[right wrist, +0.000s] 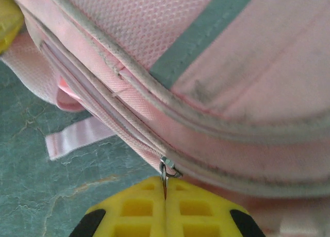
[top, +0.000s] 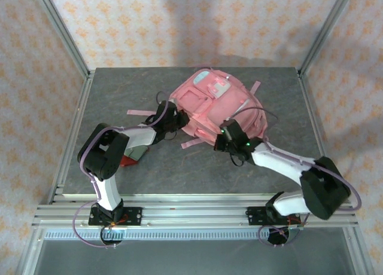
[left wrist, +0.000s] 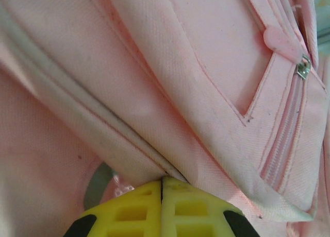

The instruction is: Pack the student bag

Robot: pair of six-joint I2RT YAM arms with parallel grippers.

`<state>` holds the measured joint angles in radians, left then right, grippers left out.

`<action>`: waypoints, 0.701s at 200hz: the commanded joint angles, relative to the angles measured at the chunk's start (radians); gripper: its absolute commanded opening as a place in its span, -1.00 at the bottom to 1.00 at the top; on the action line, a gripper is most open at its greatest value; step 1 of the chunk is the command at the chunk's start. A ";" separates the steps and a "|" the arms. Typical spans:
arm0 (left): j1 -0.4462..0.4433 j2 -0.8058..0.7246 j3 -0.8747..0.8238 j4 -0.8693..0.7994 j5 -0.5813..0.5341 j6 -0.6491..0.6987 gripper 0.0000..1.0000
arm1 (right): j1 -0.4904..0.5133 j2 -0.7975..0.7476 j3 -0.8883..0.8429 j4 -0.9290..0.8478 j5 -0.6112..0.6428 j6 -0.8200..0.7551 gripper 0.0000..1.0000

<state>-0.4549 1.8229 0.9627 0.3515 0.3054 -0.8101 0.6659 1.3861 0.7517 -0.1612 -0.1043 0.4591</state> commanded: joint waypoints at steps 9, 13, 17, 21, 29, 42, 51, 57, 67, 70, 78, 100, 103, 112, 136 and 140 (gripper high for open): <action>-0.006 0.014 0.022 0.004 -0.019 0.004 -1.00 | 0.052 0.129 0.124 0.013 -0.011 -0.012 -1.00; -0.005 0.013 0.022 0.005 -0.019 0.003 -1.00 | 0.052 0.143 0.134 0.010 -0.002 -0.008 -1.00; -0.006 0.013 0.021 0.005 -0.018 0.003 -1.00 | 0.052 0.154 0.142 0.011 0.003 -0.008 -1.00; -0.007 0.013 0.019 0.006 -0.016 0.004 -1.00 | 0.052 0.164 0.151 0.013 0.006 -0.007 -1.00; -0.006 0.013 0.019 0.005 -0.015 0.003 -1.00 | 0.052 0.178 0.164 0.015 0.018 0.000 -1.00; -0.006 0.013 0.016 0.010 -0.012 0.002 -1.00 | 0.052 0.185 0.175 0.031 0.011 0.003 -1.00; -0.005 0.013 0.018 0.010 -0.011 0.003 -1.00 | 0.052 0.182 0.175 0.051 0.011 0.010 -1.00; -0.007 0.014 0.019 0.011 -0.010 0.005 -1.00 | 0.052 0.181 0.177 0.059 0.006 0.015 -1.00; -0.004 0.016 0.023 0.007 -0.012 0.007 -1.00 | 0.052 0.182 0.190 0.064 -0.008 0.018 -1.00; -0.005 0.018 0.023 0.005 -0.012 0.008 -1.00 | 0.052 0.182 0.195 0.061 -0.012 0.020 -1.00; -0.003 0.021 0.025 0.004 -0.012 0.009 -1.00 | 0.052 0.179 0.205 0.065 -0.036 0.017 -1.00; -0.004 0.031 0.021 0.031 0.005 -0.005 -1.00 | 0.052 0.179 0.214 0.151 -0.090 0.028 -1.00; -0.003 0.035 0.022 0.034 0.009 -0.008 -1.00 | 0.052 0.189 0.227 0.152 -0.093 0.031 -1.00; -0.005 0.043 0.025 0.043 0.022 -0.019 -1.00 | 0.052 0.224 0.276 0.139 -0.107 0.038 -1.00; -0.009 0.041 0.018 0.056 0.024 -0.027 -1.00 | 0.052 0.325 0.382 0.085 -0.093 0.077 -1.00; -0.010 0.037 0.016 0.056 0.021 -0.027 -1.00 | 0.052 0.345 0.397 0.071 -0.092 0.079 -1.00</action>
<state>-0.4416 1.8465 0.9684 0.3920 0.2661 -0.8211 0.7139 1.6516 1.0233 -0.1799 -0.1768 0.5026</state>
